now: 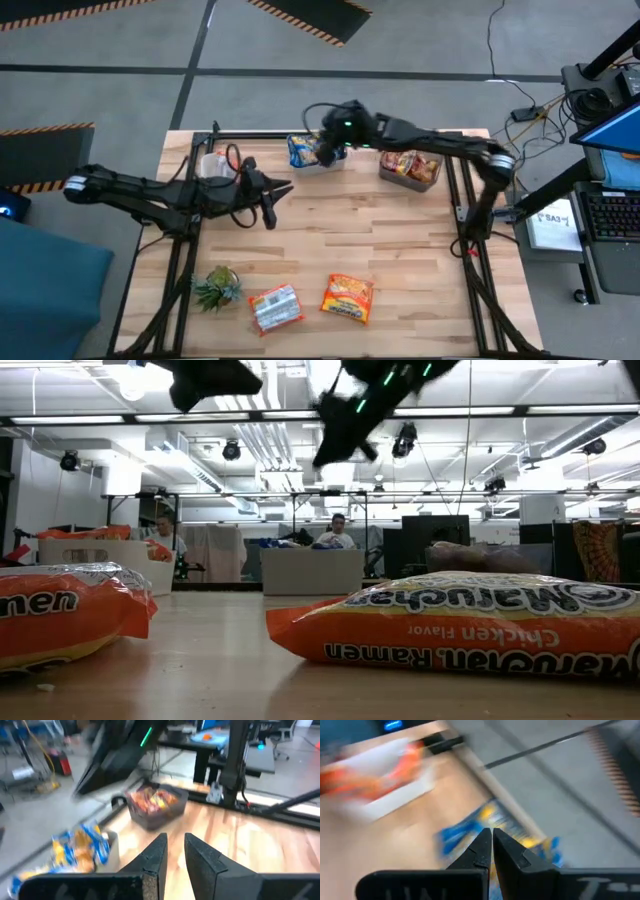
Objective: Sort Maruchan noodles
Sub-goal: Put the middle orange noodle pack into the white bin
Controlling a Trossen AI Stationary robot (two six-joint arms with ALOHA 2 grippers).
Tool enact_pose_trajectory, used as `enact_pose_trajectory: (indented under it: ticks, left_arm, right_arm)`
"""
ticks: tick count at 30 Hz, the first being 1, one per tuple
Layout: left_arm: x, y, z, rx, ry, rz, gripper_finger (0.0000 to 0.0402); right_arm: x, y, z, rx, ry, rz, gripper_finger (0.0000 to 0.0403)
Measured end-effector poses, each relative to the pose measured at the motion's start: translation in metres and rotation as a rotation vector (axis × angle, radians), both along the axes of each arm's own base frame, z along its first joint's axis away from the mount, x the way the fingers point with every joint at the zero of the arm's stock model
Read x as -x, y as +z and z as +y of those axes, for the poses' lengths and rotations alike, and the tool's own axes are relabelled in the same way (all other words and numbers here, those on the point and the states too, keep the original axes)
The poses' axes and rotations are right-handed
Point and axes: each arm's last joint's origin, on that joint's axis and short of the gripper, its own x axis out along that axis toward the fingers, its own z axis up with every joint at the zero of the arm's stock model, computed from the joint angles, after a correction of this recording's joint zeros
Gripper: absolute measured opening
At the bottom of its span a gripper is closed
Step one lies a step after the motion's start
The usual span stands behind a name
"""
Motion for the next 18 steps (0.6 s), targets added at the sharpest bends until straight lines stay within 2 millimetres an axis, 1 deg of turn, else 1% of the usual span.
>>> enact_pose_trajectory:
  ticks: [3, 6, 8, 12, 14, 18]
  left_arm:
    - [0.002, -0.011, -0.005, 0.069, -0.012, 0.053, 0.0049]
    - [-0.001, -0.026, -0.012, 0.139, -0.075, 0.105, 0.0049]
    - [-0.008, -0.037, -0.019, 0.175, -0.141, 0.137, 0.0049]
    - [-0.026, -0.054, -0.029, 0.177, -0.239, 0.220, 0.0049]
    - [-0.037, -0.057, -0.031, 0.145, -0.259, 0.250, 0.0049]
    - [-0.055, -0.053, -0.035, 0.084, -0.279, 0.293, 0.0049]
  right_arm:
    - [0.033, 0.028, 0.031, -0.103, 0.172, 0.051, 0.0009]
    - [0.061, 0.032, 0.064, -0.207, 0.302, 0.142, 0.0009]
    - [0.075, 0.027, 0.088, -0.237, 0.344, 0.184, 0.0009]
    - [0.101, 0.014, 0.130, -0.289, 0.419, 0.156, 0.0009]
    - [0.111, 0.000, 0.149, -0.324, 0.448, 0.154, 0.0009]
    - [0.121, -0.035, 0.187, -0.421, 0.505, 0.129, 0.0009]
